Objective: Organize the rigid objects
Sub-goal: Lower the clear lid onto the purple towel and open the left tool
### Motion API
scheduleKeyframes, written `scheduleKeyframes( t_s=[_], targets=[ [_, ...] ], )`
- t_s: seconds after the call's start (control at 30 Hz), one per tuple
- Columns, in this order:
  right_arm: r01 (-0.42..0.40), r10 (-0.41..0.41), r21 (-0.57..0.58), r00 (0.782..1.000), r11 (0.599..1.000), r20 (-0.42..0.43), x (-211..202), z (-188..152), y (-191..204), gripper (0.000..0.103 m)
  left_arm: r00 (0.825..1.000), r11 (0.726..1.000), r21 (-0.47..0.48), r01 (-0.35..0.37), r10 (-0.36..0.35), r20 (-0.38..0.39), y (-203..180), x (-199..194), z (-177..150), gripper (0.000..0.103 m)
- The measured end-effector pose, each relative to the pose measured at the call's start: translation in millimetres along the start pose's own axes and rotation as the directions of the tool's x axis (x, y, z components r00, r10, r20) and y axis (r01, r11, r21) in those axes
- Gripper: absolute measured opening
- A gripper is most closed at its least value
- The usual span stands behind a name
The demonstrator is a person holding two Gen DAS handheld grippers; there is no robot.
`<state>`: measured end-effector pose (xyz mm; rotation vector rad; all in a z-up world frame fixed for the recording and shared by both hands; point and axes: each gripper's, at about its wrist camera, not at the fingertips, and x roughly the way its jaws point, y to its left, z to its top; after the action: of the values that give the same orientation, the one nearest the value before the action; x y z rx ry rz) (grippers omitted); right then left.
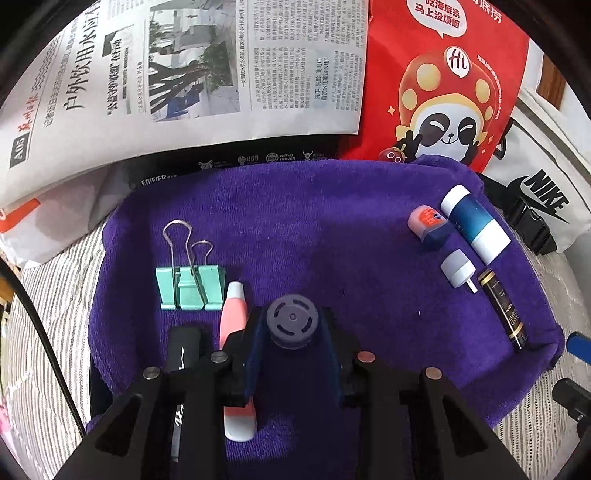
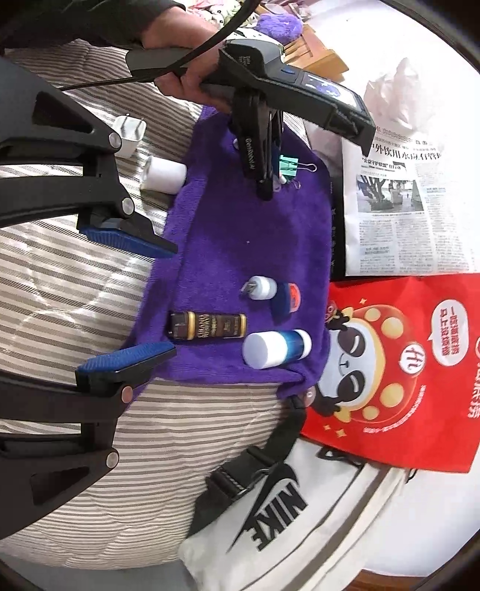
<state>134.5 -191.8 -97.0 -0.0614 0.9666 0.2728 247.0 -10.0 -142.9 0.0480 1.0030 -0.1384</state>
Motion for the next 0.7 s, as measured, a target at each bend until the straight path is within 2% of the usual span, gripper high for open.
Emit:
scheduleKeyframes(
  t_s=[0.1,0.23,0.43,0.7],
  targets=[
    [0.0,0.0,0.012,1.0,1.0,0.0,-4.1,-4.0,-2.4,0.047,1.0,1.0,-0.012,0.007,-0.007,-0.001,4.8,-5.3,-4.7,0.033],
    [0.003,-0.003,0.025,1.0,1.0,0.0,-9.6,-8.4,-5.0,0.047,1.0,1.0,-0.021,0.019,-0.02,-0.013,1.8,-9.8,-10.9,0.044],
    [0.022,-0.022,0.015,1.0,1.0,0.009,-22.7,-10.5,-2.1,0.047,0.999,0.997,-0.067,0.041,-0.041,0.001,5.3,-32.3,-24.0,0.044],
    [0.058,-0.057,-0.022,0.998,0.998,0.037,-39.7,-8.2,9.2,0.047,0.997,0.996,-0.053,0.072,-0.071,0.009,11.9,-65.9,-41.0,0.045]
  ],
)
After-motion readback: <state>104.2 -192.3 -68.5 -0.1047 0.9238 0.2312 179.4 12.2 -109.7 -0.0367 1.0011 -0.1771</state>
